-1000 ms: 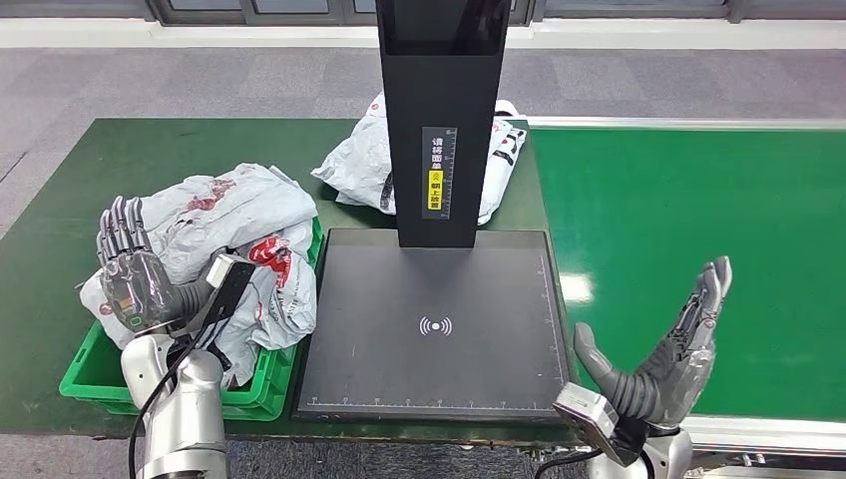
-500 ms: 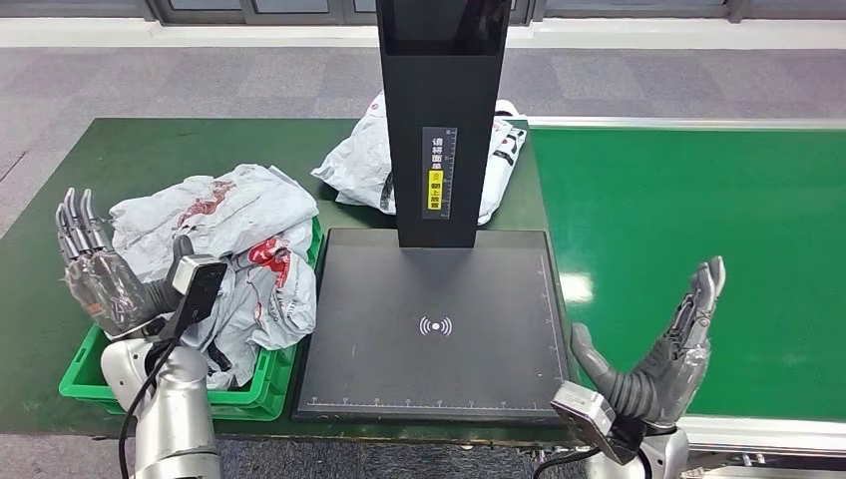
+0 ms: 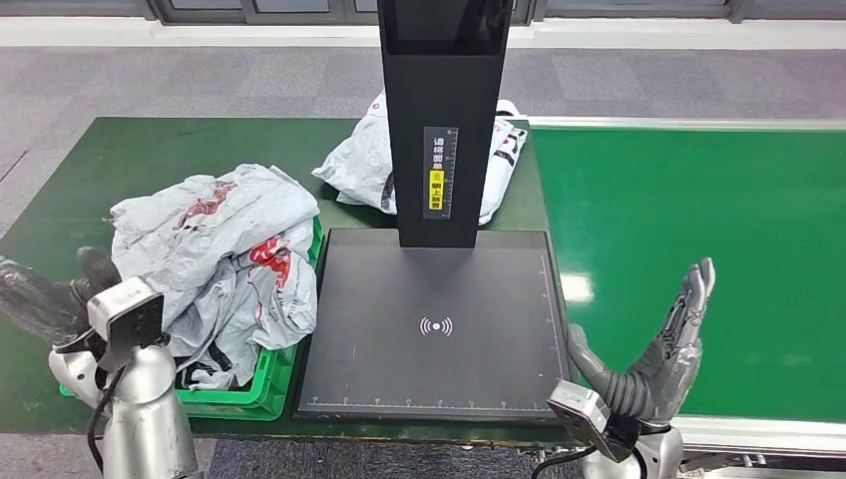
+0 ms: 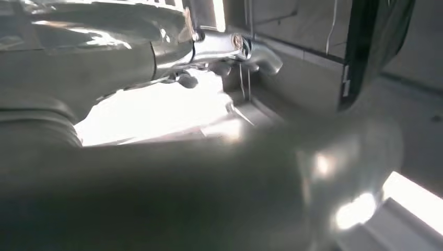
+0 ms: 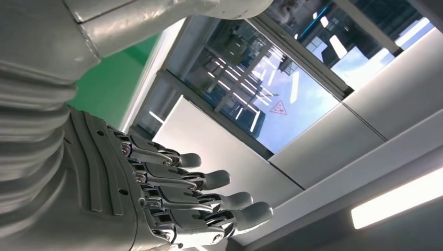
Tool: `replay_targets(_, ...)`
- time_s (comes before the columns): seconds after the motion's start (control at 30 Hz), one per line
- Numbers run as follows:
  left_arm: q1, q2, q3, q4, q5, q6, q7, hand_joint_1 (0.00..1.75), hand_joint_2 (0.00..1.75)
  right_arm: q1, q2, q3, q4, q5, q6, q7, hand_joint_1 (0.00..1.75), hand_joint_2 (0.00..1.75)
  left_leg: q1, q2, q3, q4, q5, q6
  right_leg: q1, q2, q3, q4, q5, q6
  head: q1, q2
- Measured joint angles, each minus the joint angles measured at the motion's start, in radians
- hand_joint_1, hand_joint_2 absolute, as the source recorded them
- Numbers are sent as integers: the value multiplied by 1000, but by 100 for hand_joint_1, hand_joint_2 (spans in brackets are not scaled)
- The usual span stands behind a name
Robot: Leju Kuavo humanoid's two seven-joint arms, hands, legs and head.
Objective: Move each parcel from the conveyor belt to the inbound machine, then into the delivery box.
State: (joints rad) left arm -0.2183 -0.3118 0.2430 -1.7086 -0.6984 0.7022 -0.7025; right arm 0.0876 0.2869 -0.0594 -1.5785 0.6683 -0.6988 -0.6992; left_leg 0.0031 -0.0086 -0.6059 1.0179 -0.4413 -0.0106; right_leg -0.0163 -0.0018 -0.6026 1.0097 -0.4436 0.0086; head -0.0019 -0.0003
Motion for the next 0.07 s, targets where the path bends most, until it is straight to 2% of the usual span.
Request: replay_targets(0.07,22,9,-67,-27,69,0,0,0,175,0,0,1,-1,-16,0,-2,0,175,0,0,0,0,0,0,0,0,0,0,0,0,0,0)
